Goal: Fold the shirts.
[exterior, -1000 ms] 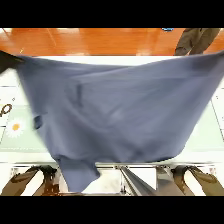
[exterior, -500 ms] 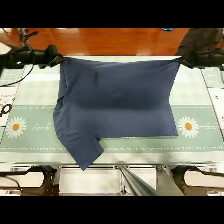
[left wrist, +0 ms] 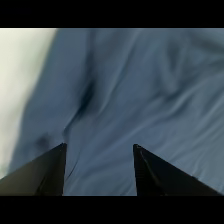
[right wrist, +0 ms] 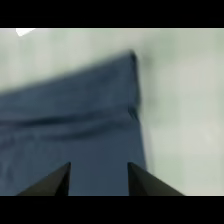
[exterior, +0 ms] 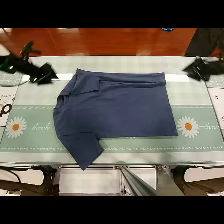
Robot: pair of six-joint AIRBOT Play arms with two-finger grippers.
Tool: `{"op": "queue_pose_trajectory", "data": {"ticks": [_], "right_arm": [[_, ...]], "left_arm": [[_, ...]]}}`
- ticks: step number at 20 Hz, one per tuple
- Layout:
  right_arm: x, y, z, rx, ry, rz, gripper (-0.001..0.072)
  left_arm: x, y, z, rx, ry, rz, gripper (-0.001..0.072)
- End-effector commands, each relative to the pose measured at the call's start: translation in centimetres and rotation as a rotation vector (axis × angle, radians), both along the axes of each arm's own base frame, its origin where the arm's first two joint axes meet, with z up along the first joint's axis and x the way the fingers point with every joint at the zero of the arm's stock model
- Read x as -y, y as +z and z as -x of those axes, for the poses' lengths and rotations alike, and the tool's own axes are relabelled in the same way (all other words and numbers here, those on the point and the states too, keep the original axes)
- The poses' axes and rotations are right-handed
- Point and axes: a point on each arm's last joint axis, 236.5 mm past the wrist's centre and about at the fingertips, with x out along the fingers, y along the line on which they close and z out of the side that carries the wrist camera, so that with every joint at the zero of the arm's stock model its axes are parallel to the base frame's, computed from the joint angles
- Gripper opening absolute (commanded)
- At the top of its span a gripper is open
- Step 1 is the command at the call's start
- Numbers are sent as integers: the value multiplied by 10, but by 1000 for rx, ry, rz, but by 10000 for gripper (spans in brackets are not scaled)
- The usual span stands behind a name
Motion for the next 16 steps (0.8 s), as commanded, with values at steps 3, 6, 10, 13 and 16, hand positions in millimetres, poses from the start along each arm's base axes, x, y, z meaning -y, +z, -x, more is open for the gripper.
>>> {"op": "queue_pose_trajectory", "data": {"ticks": [3,6,10,13,16], "right_arm": [[15,-35,122,-74,-181,-26,406],[-11,-51,162,-60,-213,-29,406],[-29,-40,174,-10,-231,-48,406],[-29,-38,172,0,-233,-49,406],[-29,-38,172,0,-234,-49,406]], "left_arm": [[-23,-50,164,-216,190,-10,511],[-10,-80,224,-263,355,69,511],[2,-107,265,-372,453,160,511],[6,-103,239,-291,494,224,511],[19,-105,223,-266,474,292,510]]}}
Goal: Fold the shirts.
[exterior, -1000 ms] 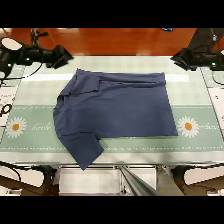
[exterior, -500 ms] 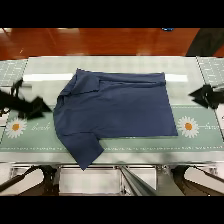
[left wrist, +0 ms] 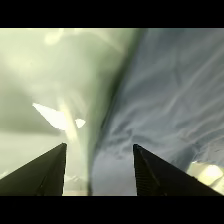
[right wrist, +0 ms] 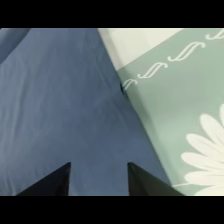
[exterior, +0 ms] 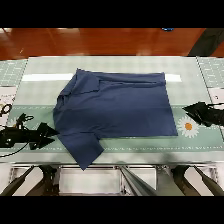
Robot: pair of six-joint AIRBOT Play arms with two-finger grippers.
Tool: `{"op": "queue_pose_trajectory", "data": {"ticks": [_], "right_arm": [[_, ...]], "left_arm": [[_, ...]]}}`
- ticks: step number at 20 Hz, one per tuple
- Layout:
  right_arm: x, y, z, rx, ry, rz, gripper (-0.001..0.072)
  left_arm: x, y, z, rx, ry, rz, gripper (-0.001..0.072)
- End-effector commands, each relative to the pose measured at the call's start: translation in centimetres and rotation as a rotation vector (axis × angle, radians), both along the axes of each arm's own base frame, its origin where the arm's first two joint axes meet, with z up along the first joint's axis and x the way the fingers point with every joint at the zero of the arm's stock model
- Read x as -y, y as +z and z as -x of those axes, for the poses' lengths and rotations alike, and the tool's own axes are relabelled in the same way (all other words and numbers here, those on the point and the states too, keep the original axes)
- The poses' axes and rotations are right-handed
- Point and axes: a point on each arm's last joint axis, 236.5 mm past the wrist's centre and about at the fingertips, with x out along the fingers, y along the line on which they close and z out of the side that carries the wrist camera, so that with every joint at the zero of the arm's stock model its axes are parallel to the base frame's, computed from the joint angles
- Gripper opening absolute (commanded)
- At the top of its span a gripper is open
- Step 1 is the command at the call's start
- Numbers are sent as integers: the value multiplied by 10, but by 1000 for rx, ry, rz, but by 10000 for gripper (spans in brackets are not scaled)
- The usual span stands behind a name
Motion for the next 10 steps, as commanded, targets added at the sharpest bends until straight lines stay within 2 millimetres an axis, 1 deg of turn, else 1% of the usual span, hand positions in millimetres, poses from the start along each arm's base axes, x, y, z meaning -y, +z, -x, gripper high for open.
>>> {"op": "queue_pose_trajectory", "data": {"ticks": [1,3,4,5,6,8,9,10], "right_arm": [[-2,0,2,6,-3,1,407],[-1,-1,3,3,-2,7,406],[3,-5,5,-13,-3,26,406],[9,-13,13,-62,-15,54,407],[19,-24,25,-130,-27,94,407],[41,-47,59,-302,-54,185,407],[44,-57,76,-390,-38,199,407],[39,-66,91,-465,0,173,410]], "left_arm": [[20,-3,-20,73,1,84,510],[37,-7,-27,111,-67,111,503],[41,-11,-27,105,-92,104,360],[45,-13,-27,106,-121,107,17],[47,-12,-28,117,-139,105,21],[47,-8,-30,124,-150,109,21],[47,-8,-30,125,-151,111,21],[48,-7,-29,125,-157,114,21]]}}
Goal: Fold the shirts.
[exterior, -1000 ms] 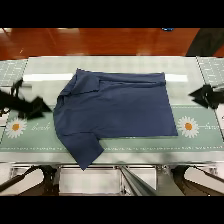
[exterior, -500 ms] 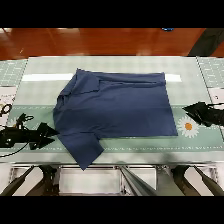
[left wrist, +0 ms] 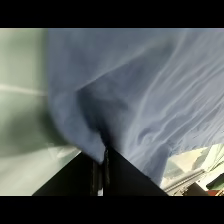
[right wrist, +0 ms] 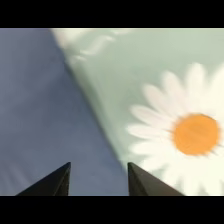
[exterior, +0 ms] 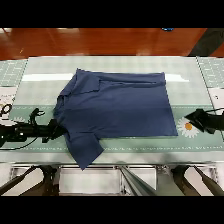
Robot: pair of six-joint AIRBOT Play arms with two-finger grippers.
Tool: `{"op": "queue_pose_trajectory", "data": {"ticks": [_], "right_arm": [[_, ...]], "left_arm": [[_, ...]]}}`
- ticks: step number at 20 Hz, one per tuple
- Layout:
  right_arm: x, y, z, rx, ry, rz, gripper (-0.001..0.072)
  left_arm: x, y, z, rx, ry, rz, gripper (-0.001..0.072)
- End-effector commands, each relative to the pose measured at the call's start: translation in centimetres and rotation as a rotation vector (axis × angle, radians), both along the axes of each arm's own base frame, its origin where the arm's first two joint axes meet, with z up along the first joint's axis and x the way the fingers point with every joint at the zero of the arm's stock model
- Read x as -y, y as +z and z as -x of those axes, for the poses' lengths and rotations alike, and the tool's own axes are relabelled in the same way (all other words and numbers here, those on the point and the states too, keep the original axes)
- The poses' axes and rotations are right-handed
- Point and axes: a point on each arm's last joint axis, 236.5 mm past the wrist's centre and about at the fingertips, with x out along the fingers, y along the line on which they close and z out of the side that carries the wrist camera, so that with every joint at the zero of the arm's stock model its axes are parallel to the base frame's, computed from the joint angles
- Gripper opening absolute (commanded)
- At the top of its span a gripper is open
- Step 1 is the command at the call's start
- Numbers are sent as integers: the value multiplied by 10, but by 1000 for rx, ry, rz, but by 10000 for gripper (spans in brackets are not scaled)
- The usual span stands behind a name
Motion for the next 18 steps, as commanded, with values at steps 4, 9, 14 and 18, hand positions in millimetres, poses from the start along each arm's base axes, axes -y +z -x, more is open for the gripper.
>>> {"op": "queue_pose_trajectory", "data": {"ticks": [4,9,14,18], "right_arm": [[-30,-42,47,-291,80,-207,410],[-55,-55,22,-241,60,-378,410],[-88,-50,-20,-97,157,-419,46],[-98,37,-84,130,325,-407,22]], "left_arm": [[7,1,0,21,-38,16,21],[8,2,1,19,-42,21,21],[1,3,-9,44,-29,-2,21],[-15,76,-68,261,-81,-32,21]]}}
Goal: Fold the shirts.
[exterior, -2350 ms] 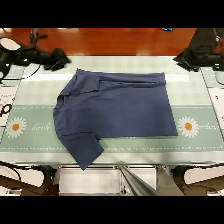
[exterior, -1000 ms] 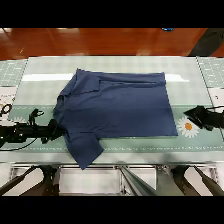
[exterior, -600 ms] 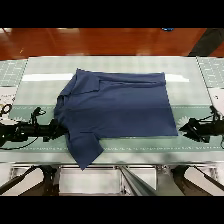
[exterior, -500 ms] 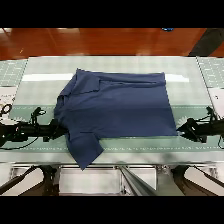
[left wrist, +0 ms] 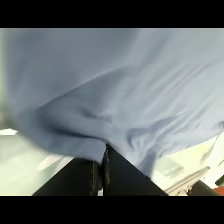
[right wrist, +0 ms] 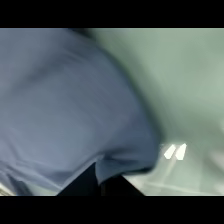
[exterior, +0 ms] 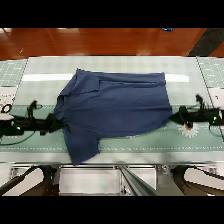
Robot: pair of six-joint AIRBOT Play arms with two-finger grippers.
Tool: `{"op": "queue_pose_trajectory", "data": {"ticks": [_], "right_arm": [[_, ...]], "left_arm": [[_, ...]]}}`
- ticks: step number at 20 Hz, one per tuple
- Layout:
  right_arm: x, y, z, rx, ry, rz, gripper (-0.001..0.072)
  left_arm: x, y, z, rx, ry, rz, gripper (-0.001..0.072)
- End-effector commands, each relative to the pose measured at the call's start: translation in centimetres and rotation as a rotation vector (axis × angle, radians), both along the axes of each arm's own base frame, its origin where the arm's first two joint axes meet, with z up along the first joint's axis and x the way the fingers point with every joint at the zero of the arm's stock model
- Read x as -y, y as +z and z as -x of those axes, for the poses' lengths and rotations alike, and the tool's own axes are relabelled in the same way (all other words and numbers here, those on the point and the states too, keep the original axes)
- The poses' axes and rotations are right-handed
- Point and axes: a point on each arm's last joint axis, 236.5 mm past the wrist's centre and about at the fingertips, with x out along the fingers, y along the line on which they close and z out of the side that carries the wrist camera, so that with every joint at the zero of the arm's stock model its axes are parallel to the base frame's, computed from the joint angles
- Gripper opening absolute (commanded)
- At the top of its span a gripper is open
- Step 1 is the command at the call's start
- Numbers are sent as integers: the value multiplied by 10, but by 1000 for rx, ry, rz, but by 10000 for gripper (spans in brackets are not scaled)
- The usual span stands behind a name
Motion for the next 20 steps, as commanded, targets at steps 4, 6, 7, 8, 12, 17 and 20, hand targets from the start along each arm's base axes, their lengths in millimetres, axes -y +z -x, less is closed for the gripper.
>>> {"op": "queue_pose_trajectory", "data": {"ticks": [4,6,7,8,12,17,20], "right_arm": [[7,236,-118,618,97,247,22],[8,346,-124,861,86,373,22],[5,397,-115,978,82,427,21],[3,444,-102,1084,61,488,22],[-4,549,-28,1319,-32,705,21],[-22,576,64,1385,-71,858,22],[-27,581,100,1399,-107,906,22]], "left_arm": [[-25,245,-121,676,26,-94,20],[-45,335,-127,824,83,-247,20],[-52,380,-122,914,99,-338,20],[-53,423,-113,1009,105,-406,20],[-33,553,-41,1302,168,-559,20],[-28,616,87,1504,309,-915,21],[-35,625,153,1538,449,-1034,21]]}}
